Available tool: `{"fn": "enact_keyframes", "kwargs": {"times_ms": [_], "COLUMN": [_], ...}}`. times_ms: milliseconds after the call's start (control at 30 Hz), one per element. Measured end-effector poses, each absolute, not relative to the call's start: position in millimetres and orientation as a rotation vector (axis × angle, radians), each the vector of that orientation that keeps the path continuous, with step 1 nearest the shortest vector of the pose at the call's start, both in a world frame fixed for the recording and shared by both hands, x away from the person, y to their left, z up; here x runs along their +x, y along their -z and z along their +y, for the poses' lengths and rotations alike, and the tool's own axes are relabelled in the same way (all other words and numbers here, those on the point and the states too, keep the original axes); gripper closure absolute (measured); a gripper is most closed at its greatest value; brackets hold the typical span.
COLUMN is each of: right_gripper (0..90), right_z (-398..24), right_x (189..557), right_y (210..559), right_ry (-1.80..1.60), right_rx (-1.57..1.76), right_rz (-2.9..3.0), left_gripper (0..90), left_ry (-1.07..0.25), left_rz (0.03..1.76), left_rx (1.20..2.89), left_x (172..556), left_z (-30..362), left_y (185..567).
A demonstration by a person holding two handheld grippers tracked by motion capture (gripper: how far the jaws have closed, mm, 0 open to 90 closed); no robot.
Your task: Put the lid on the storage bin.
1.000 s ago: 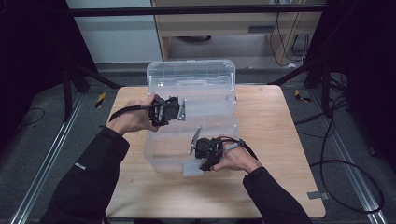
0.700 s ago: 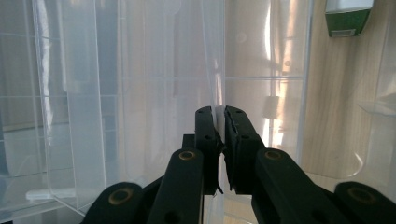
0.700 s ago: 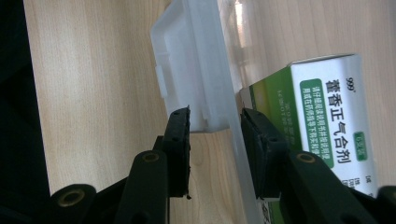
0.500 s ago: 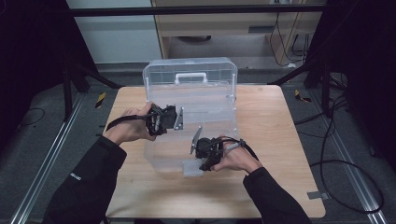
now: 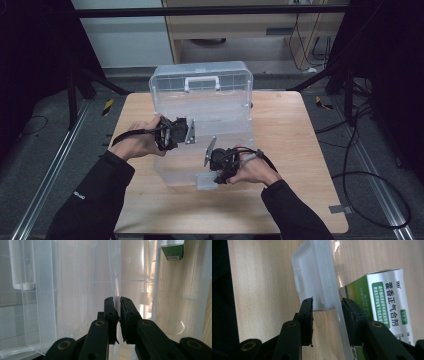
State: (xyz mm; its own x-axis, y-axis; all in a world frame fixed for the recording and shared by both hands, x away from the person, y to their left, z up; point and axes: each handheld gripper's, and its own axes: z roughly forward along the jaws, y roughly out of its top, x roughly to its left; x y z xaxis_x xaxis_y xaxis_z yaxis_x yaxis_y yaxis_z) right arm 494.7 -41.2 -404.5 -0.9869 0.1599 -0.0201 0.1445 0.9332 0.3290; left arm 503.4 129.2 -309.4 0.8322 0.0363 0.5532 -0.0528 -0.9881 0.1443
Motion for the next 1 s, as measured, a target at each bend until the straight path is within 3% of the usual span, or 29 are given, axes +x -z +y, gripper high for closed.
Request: {"fn": "enact_keyframes", "kwargs": {"times_ms": [767, 1000], "right_gripper": [61.0, 58.9], "right_z": [-46.6, -65.3], "right_x": [486.0, 476.5], "right_y": [402.2, 371.1], "right_ry": [-0.575, -0.768], "right_rx": [0.253, 0.294], "right_rz": [2.954, 2.887], "left_gripper": [82.9, 82.7], "left_ry": [-0.818, -0.820], "left_rz": [-0.017, -0.009], "left_rx": [2.837, 2.834], "left_x": [488.5, 488.5], "left_z": [132.8, 132.6], "left_y": [319.4, 319.8]}}
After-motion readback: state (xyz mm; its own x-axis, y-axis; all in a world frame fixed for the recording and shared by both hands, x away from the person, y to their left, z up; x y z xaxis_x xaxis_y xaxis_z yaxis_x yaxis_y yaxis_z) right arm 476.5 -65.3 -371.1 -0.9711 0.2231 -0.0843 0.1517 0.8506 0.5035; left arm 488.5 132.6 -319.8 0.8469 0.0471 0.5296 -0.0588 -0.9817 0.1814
